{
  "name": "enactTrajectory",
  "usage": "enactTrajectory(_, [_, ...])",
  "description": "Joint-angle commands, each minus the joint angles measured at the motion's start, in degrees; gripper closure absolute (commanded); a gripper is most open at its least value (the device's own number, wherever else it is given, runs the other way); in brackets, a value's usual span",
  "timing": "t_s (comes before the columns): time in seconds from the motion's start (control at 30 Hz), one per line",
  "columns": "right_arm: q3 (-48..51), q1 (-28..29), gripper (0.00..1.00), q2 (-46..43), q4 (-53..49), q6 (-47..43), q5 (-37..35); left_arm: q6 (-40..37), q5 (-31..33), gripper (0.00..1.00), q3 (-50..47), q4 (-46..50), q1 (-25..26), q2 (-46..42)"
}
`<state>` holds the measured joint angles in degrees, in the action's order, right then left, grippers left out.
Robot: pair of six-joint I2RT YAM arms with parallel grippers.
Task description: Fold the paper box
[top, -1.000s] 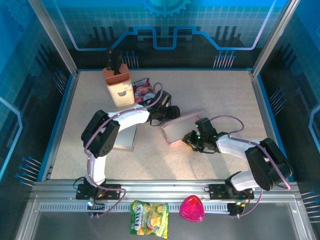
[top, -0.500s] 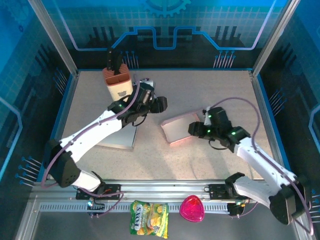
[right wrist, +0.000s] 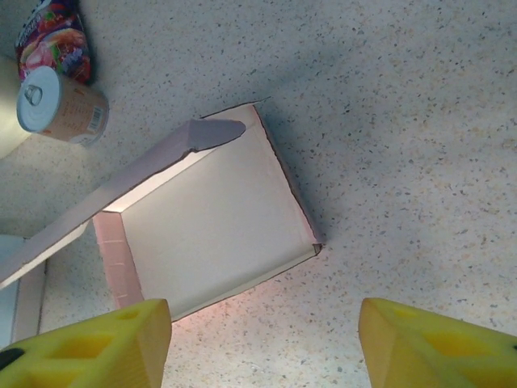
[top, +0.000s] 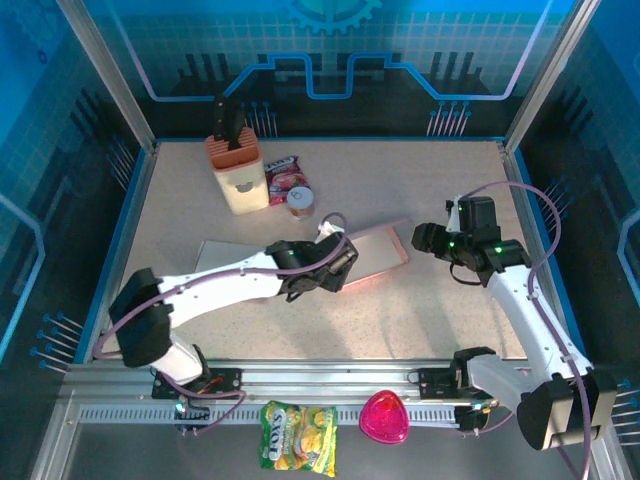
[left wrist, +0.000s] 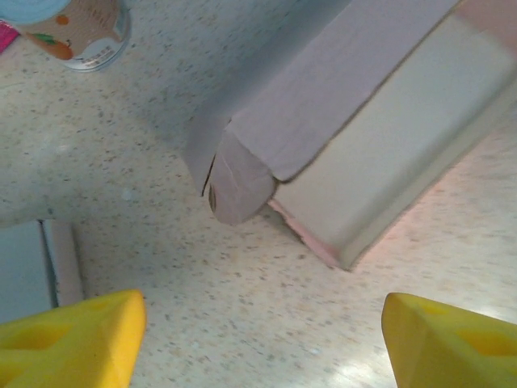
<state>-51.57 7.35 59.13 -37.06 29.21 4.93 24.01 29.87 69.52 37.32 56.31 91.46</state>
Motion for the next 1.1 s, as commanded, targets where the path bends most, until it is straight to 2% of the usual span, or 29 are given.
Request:
enactTrajectory(0.0, [-2.84, -0.88, 0.33, 0.65, -0.57, 0.14, 1.36, -2.49, 7.81, 0.24, 3.1, 2.83, -0.64, 4.38])
enactTrajectory(0.17, [-4.06, -4.79, 0.28, 5.4, 2.98, 0.61, 6.31, -1.44, 10.35, 0.25, 2.0, -1.73, -4.13, 6.32])
enactTrajectory(0.37, [-8.39, -9.02, 0.27, 16.28, 8.65, 3.04, 14.71, -4.46, 10.74, 0.25, 1.85, -7.68, -7.58, 7.09])
enactTrajectory(0.57, [-15.25, -9.11, 0.39, 27.13, 7.77, 3.14, 13.23, -6.81, 7.76, 0.27, 3.74, -9.64, -12.91, 8.38])
enactTrajectory(0.7, [-16.09, -9.2, 0.47, 30.42, 9.13, 2.07, 12.48, -10.5, 6.16, 0.28, 3.87, -12.6, -13.85, 7.86])
enactTrajectory(0.9, [-12.86, -8.8, 0.57, 27.9, 12.03, -2.04, 12.56, -16.18, 2.15, 0.28, 1.79, -16.38, -14.27, 6.71])
enactTrajectory(1.07, [-6.97, -6.76, 0.55, 21.74, 16.73, -5.87, 10.57, -18.65, -2.95, 0.32, 0.55, -18.07, -16.49, 5.76])
